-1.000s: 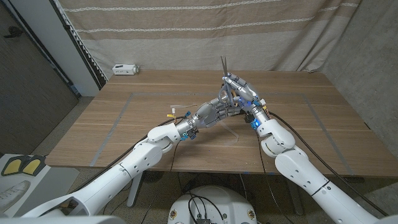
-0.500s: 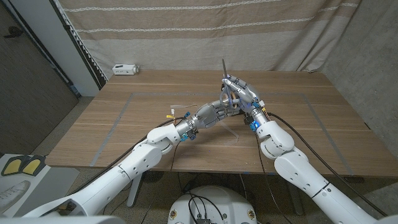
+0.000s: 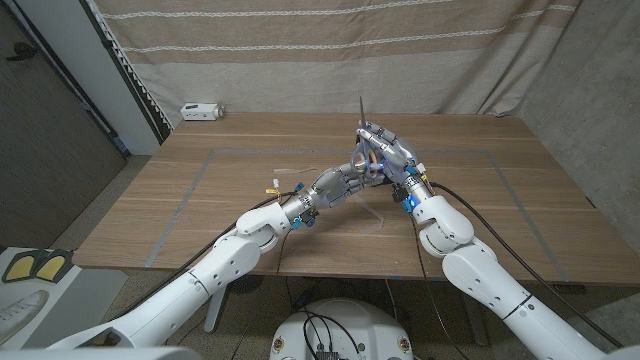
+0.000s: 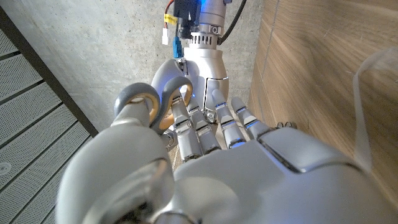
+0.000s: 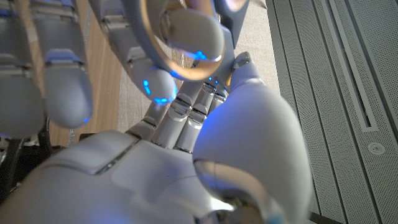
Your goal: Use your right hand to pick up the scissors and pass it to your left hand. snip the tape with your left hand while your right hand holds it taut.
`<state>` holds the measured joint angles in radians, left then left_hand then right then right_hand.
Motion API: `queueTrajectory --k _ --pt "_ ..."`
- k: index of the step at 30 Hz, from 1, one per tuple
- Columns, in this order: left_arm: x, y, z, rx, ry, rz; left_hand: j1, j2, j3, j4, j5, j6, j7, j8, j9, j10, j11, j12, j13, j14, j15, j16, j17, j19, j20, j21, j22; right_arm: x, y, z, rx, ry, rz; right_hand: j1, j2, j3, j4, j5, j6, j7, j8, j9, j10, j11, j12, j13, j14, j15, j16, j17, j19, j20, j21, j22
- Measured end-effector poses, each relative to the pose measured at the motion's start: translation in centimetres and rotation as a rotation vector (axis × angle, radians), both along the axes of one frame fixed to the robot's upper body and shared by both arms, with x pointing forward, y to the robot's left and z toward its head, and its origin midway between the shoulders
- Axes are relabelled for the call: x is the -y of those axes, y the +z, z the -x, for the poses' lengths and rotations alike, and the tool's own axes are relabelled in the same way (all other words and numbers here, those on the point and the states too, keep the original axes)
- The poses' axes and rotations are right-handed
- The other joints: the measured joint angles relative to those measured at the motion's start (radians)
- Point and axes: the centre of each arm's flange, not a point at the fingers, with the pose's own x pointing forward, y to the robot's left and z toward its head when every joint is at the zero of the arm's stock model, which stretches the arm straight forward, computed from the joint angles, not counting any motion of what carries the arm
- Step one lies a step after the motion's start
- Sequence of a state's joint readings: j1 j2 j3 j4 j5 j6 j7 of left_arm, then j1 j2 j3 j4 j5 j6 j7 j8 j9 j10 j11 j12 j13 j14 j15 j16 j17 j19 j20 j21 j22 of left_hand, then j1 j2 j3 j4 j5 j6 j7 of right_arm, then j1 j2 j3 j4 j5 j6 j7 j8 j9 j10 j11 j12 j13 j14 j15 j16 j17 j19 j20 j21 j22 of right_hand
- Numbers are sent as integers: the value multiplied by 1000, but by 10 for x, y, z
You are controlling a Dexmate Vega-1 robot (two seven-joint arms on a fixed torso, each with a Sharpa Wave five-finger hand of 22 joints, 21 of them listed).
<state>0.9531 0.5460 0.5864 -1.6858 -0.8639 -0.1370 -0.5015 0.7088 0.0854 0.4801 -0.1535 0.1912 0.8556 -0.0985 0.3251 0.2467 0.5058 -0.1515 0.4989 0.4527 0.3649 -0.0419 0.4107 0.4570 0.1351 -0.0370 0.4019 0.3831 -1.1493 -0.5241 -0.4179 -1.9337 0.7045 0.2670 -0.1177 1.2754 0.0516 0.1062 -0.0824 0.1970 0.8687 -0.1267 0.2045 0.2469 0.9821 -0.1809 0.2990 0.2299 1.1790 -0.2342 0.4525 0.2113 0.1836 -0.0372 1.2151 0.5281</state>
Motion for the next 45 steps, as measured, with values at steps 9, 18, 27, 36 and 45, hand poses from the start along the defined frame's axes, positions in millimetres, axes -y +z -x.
queueTrajectory --k 9,18,27,36,45 --pt "-1 -2 1 -15 18 19 -2 4 50 -5 -3 -20 -20 1 21 50 50 1 0 107 -5 26 8 20 1 20 5 1 -1 0 -1 -6 1 0 0 0 0 0 0 0 0 -1 0 0 -9 0 0 0 -6 0 0 0 9 0" --pt "-1 -3 2 -29 32 40 -2 4 76 -9 -3 -16 -15 26 40 78 78 1 0 125 -6 27 18 33 -1 24 2 1 -1 1 1 -12 6 0 0 -1 1 -1 0 0 0 -1 0 0 -9 0 0 0 -7 0 -9 -2 13 -5" --pt "0 -4 3 -38 41 49 -2 3 76 -9 -3 -14 -14 42 67 32 33 61 0 87 -1 21 41 33 -1 24 2 -1 -2 5 16 -45 23 0 0 -3 2 -3 5 5 -1 -3 0 0 -9 0 2 2 -4 0 -41 -2 17 -22" --pt "0 -4 3 -41 47 51 -43 -72 39 7 -18 -11 -46 52 88 23 0 108 38 76 -1 18 58 25 -1 24 4 -2 -1 10 44 -108 47 0 0 -3 1 -8 5 5 -3 -3 9 -1 -10 1 4 4 -4 -2 -73 3 12 -39" --pt "-2 -5 3 -46 58 55 -87 -116 26 15 -9 -5 -41 52 95 55 -31 116 159 91 -5 23 71 25 -1 32 4 -3 -1 12 55 -133 51 0 0 -4 1 -4 5 5 -1 -2 9 -1 -10 1 4 4 -5 -5 -82 0 12 -50"
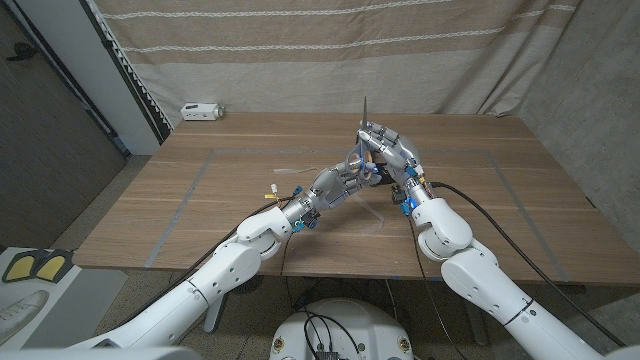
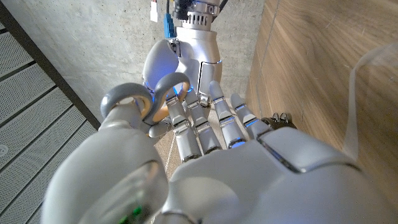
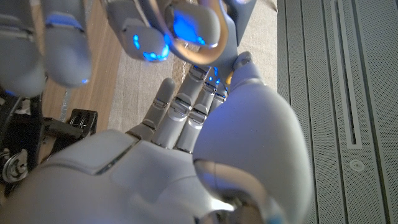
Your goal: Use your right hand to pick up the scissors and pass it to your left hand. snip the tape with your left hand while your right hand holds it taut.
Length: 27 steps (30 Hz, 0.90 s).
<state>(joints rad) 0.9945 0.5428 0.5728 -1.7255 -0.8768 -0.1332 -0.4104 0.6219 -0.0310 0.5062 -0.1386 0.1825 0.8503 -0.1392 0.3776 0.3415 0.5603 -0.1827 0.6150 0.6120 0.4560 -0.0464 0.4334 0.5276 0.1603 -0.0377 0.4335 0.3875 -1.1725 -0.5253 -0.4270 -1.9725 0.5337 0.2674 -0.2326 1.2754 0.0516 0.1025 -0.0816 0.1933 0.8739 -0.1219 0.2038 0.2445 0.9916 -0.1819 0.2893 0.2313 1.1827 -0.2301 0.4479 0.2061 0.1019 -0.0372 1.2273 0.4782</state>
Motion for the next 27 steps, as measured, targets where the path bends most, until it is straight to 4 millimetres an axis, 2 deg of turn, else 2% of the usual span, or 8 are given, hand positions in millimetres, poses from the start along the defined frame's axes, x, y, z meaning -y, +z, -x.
queueTrajectory --k 2,6,9,12,16,19,25,27 --pt "0 0 0 0 0 0 21 0 6 -12 0 5 -6 0 -3 0 0 4 0 0 0 10 9 0 0 0 -1 0 0 0 0 -3 -1 0 0 0 0 0 0 0 0 0 0 0 0 0 0 0 -1 0 -6 1 0 -2" --pt "0 0 0 0 2 1 55 -4 4 -23 0 -2 -46 -24 -29 0 0 10 0 0 0 35 40 0 0 0 -3 -2 -1 0 -2 -4 -4 0 0 -1 -1 0 0 0 0 0 0 0 0 0 0 0 -5 1 -6 1 0 -8" --pt "0 1 -1 0 4 1 82 -13 -5 -32 0 7 -54 -41 -55 0 0 18 0 0 0 62 71 0 0 0 -3 -3 -1 0 -2 -5 -4 0 0 -1 -1 0 0 0 0 0 0 0 0 0 0 0 -7 2 -9 -2 0 -10" --pt "0 2 -2 4 8 -2 101 -27 -17 -34 0 14 -48 -53 -77 4 -4 26 0 0 0 82 96 0 0 0 -7 -5 -1 1 -2 -5 -4 0 0 -1 -1 0 0 0 0 -1 4 -4 0 -1 0 0 -7 2 -17 2 -8 -15" --pt "-1 3 -3 8 11 -8 120 -46 -37 -32 0 22 -39 -74 -105 9 -8 34 64 0 0 112 132 0 0 7 -5 -6 -2 1 -2 -3 -3 0 0 -2 -1 0 0 0 0 -1 4 -4 0 -1 0 0 -7 2 -21 1 -8 -24" --pt "0 3 -3 7 10 -15 125 -51 -42 -30 0 29 -33 -80 -116 19 -18 34 72 -2 2 121 147 0 0 7 -4 -7 -1 1 -2 -1 -1 0 0 -2 -1 0 0 0 0 -1 9 1 -3 -1 5 5 -9 2 -41 2 -23 -56" --pt "1 3 -5 8 0 -29 140 -52 -56 -24 6 32 -3 -106 -137 14 -25 34 73 -22 0 154 189 0 0 7 -5 -9 0 1 0 17 11 0 0 -2 -1 -1 3 -3 0 -1 15 0 -5 -1 5 5 -10 3 -41 2 -31 -86" --pt "2 3 -5 7 -5 -33 141 -51 -59 -21 6 32 -3 -118 -141 14 -25 34 73 -31 1 155 200 0 0 7 -5 -9 0 1 0 19 12 0 0 -2 -1 -1 3 -3 0 -1 14 0 -5 -1 5 5 -12 4 -41 2 -37 -95"
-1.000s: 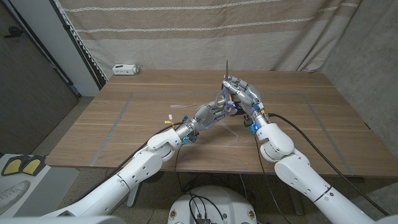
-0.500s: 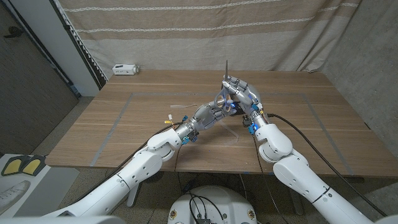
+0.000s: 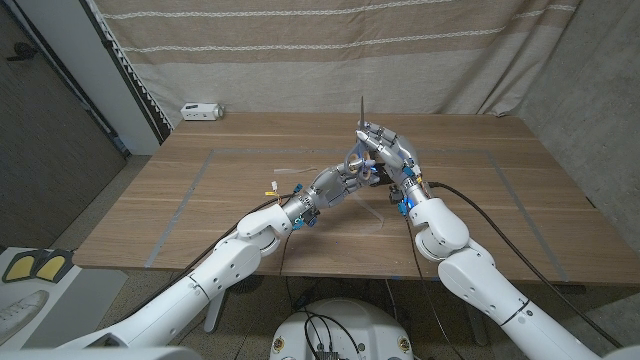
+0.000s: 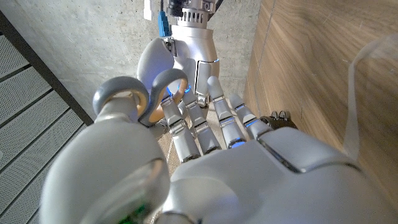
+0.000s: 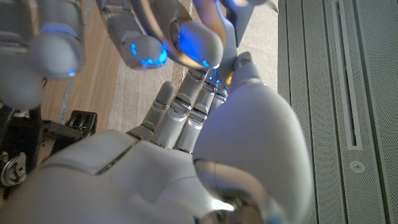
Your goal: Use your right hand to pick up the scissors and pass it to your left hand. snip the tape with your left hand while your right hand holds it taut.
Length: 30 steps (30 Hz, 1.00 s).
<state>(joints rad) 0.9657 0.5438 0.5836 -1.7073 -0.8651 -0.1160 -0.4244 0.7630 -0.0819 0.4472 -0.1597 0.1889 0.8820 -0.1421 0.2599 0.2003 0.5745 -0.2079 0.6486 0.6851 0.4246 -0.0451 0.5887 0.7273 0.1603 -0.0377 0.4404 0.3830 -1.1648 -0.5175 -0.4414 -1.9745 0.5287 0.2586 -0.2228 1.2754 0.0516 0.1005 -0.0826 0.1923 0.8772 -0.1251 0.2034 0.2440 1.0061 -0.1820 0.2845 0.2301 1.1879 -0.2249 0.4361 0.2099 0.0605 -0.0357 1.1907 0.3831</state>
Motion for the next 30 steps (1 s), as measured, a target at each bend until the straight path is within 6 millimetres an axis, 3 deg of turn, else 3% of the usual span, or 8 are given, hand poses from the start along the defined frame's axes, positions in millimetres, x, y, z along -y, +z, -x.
queueTrajectory --k 8,12,22,30 --pt "3 0 -1 1 -6 -26 0 0 -12 7 0 0 0 -18 -5 -14 -8 -1 0 -16 3 7 7 0 0 0 0 0 1 -1 2 21 19 0 0 -5 -2 0 0 0 -4 0 0 0 -6 0 0 0 -7 -1 -11 0 -19 -46" --pt "4 0 -2 4 -5 -47 -20 -20 -22 13 0 2 2 -27 -10 -23 -6 -1 0 -17 4 7 7 0 0 0 0 0 1 -2 4 30 31 0 0 -5 -3 0 0 0 -4 0 0 0 -7 0 0 0 -9 -2 -11 0 -30 -68" --pt "6 2 -2 -6 24 -65 -26 -29 -22 13 8 57 57 -21 -10 -12 -1 20 0 -4 -2 21 25 10 -2 8 0 1 2 -3 13 29 67 0 0 -7 -1 4 -6 -6 -7 0 0 0 -11 0 0 0 -15 -2 -22 0 -45 -103" --pt "7 0 -1 -24 54 -60 26 10 -6 -2 8 88 87 -14 -10 15 8 33 0 17 -1 51 53 29 0 15 0 1 2 -3 33 -13 98 0 0 -6 -2 5 -6 -6 -8 -1 0 0 -15 0 0 0 -23 -8 -21 0 -55 -140"
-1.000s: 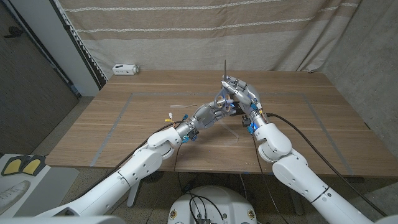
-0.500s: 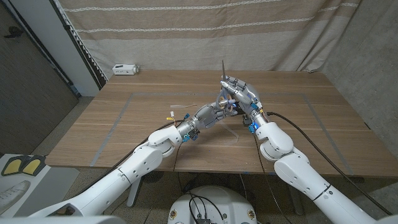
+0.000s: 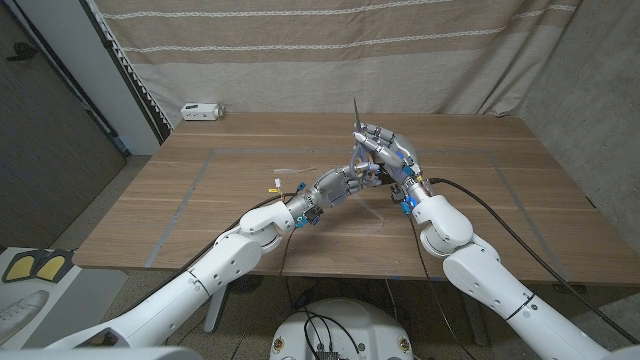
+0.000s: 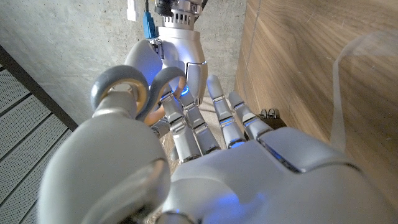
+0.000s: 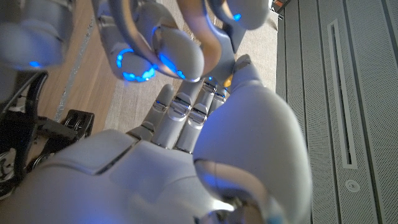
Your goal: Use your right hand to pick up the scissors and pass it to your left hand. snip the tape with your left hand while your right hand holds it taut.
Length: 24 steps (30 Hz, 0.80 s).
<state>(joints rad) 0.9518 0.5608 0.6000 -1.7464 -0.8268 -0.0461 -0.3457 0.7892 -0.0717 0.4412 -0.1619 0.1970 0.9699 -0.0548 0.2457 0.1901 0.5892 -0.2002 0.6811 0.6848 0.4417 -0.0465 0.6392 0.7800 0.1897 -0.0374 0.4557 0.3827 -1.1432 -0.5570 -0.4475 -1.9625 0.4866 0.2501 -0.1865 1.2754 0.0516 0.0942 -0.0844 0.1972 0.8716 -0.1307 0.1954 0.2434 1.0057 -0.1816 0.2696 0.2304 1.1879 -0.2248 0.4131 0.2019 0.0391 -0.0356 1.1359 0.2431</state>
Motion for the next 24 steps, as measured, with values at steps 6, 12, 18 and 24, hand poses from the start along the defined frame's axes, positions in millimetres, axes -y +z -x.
queueTrajectory --k 6,12,18,24 --pt "1 0 1 -8 13 8 42 29 31 -2 -3 11 10 -4 1 0 0 0 0 0 0 19 26 7 -4 8 0 0 1 1 16 -23 13 0 0 0 0 0 -2 -2 0 1 -1 -1 0 0 -1 -1 -7 1 0 0 -5 -19" --pt "2 -1 2 -18 24 17 40 31 51 -6 -9 36 7 -8 11 4 4 0 0 11 0 23 38 7 -4 15 5 -1 2 2 24 -28 19 0 0 -1 -1 0 -2 -2 0 1 -5 -1 0 0 -1 0 -11 1 0 0 -5 -29" --pt "2 -2 5 -20 20 22 30 41 64 -18 -11 76 3 8 22 7 7 18 0 17 1 32 55 11 0 22 10 -2 3 4 28 -8 15 0 0 -1 -1 0 -2 -2 0 1 -8 -1 -2 0 -17 16 -12 7 0 0 -13 -34" --pt "1 -5 5 -56 22 44 23 48 67 -20 -17 109 12 24 39 11 7 23 1 20 2 42 70 12 2 29 14 -6 1 4 22 33 3 0 0 0 -1 0 4 -7 0 2 -10 -2 -4 0 -17 16 -9 7 0 0 -13 -42"
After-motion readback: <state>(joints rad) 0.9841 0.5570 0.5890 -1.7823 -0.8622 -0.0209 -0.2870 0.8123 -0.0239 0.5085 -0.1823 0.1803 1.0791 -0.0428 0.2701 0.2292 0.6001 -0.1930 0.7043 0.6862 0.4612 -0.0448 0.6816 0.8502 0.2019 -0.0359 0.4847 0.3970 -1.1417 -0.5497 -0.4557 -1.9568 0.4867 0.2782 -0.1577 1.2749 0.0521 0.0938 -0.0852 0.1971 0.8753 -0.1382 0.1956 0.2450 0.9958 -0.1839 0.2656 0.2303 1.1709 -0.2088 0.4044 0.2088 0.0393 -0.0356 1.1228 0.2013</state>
